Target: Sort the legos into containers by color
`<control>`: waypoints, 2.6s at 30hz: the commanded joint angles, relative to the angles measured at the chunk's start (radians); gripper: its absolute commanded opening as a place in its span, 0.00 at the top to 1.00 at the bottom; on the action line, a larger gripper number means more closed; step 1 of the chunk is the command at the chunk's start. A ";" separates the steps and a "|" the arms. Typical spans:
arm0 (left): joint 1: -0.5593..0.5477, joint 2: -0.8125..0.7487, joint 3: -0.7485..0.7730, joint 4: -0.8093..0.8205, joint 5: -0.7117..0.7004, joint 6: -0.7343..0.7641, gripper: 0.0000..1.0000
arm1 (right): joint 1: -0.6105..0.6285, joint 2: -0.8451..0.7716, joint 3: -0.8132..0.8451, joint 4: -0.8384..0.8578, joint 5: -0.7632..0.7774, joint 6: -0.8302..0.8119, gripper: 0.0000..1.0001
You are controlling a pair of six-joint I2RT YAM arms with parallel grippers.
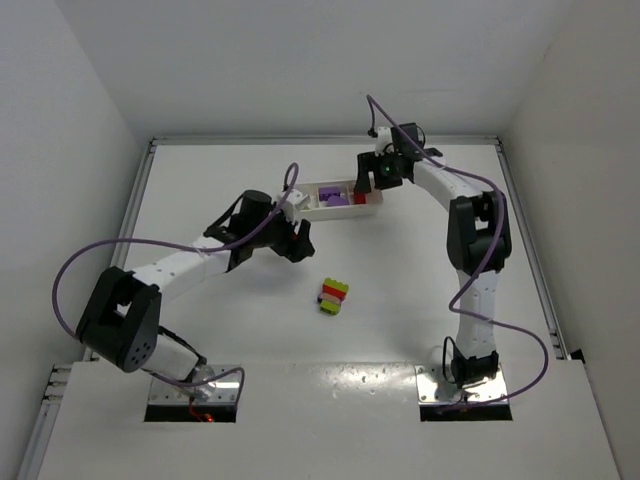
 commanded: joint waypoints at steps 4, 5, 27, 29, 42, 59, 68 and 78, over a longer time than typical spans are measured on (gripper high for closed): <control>0.095 -0.022 -0.008 0.181 0.267 -0.222 0.66 | 0.003 -0.210 -0.107 0.050 -0.090 -0.025 0.26; 0.120 -0.022 -0.017 0.217 0.389 -0.258 0.66 | 0.003 -0.249 -0.183 0.067 -0.163 -0.039 0.26; 0.227 0.225 0.089 0.809 1.028 -0.998 0.65 | 0.176 -0.819 -0.872 0.559 -0.333 -0.406 0.11; 0.218 0.248 0.104 0.735 1.085 -0.998 0.65 | 0.199 -0.837 -0.912 0.636 -0.314 -0.415 0.10; 0.154 0.322 0.348 -0.179 1.258 -0.271 0.59 | 0.270 -0.906 -0.998 0.819 -0.447 -0.481 0.09; 0.049 0.271 0.299 -0.161 1.258 -0.243 0.58 | 0.226 -0.975 -0.883 0.251 -0.863 -0.999 0.09; -0.029 0.243 0.279 -0.161 1.258 -0.253 0.58 | 0.198 -0.894 -0.800 0.061 -0.961 -1.167 0.09; -0.049 0.252 0.299 -0.161 1.258 -0.253 0.59 | 0.207 -0.894 -0.800 0.003 -1.000 -1.227 0.11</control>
